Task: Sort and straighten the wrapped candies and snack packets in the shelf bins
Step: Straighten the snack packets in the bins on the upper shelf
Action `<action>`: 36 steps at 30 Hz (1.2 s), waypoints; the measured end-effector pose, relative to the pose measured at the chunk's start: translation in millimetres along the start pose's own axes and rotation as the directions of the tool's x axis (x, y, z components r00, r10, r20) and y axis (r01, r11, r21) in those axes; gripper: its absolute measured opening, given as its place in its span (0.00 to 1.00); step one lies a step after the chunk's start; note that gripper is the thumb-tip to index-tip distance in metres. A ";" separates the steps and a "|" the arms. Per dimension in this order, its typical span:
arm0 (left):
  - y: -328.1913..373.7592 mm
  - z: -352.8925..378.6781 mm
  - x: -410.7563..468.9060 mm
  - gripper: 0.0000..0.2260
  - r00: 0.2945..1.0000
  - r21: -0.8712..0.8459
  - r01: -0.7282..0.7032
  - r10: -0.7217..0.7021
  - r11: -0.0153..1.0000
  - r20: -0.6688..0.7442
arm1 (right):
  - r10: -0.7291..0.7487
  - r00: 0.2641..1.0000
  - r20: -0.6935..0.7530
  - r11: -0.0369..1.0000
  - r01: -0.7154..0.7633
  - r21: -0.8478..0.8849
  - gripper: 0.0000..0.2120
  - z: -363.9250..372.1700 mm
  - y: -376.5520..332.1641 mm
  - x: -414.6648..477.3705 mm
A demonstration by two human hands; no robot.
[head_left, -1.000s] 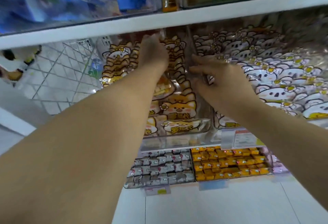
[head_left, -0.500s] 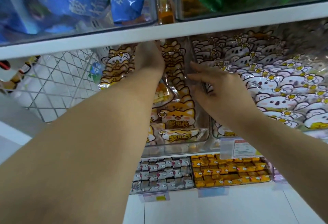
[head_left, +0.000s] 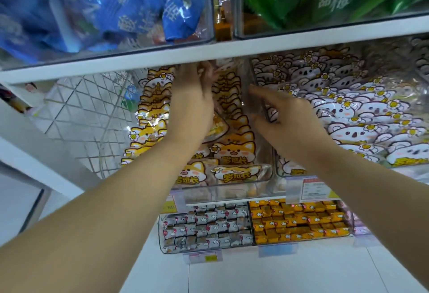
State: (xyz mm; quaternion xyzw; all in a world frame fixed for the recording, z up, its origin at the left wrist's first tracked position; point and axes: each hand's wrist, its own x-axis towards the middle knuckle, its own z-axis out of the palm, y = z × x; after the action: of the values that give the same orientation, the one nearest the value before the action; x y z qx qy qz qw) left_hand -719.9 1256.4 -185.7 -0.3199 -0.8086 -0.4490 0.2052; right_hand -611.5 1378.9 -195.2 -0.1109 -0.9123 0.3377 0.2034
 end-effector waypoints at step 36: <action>118.0 127.9 14.1 0.15 0.948 0.346 0.052 -0.155 0.937 0.277 | 0.239 0.968 -0.082 0.825 -0.247 -0.509 0.17 -137.0 119.2 -47.6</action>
State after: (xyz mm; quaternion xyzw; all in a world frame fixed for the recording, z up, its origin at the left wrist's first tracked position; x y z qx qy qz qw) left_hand -652.8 1417.1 -172.4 -0.3014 -0.9106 -0.2617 0.1075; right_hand -500.1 1530.0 -193.8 -0.2787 -0.9461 0.1035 0.1286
